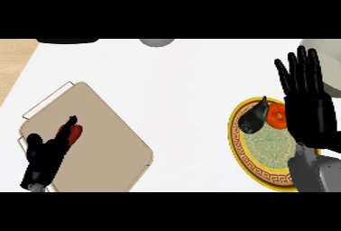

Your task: Pick the squash from the plate and place it in the bowl

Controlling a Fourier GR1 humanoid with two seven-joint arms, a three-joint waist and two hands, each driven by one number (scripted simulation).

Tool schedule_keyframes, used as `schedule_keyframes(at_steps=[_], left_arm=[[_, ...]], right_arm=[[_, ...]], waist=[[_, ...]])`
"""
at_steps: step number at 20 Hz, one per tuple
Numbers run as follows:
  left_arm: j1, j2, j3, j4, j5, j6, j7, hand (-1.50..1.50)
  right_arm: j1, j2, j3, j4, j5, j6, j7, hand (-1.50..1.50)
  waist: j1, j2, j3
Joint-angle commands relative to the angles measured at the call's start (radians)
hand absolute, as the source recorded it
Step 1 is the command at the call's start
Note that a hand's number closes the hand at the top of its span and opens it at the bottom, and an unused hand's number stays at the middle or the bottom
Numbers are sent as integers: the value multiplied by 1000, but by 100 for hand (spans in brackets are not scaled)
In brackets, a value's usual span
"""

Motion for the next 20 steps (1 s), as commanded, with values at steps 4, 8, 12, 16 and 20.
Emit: schedule_keyframes(at_steps=[4,8,12,16,20], left_arm=[[-102,49,94,-106,-40,79,-46,0],[-108,56,124,-105,-51,107,-76,0],[-131,43,148,-139,-51,147,-65,0],[-129,14,127,-146,-76,159,-80,0],[-160,12,157,-68,-76,110,-127,0]], right_arm=[[-66,-312,12,-55,210,165,-30,150],[18,-595,-25,44,571,96,50,-150],[206,-501,-42,-25,743,-158,29,-150],[439,-470,-4,-90,886,-254,-73,-150],[583,-445,-45,-284,948,-257,52,-150]], waist=[[-12,-24,-20],[-92,-28,-48],[-80,-26,-19],[-54,-19,-19],[-39,-15,-21]])
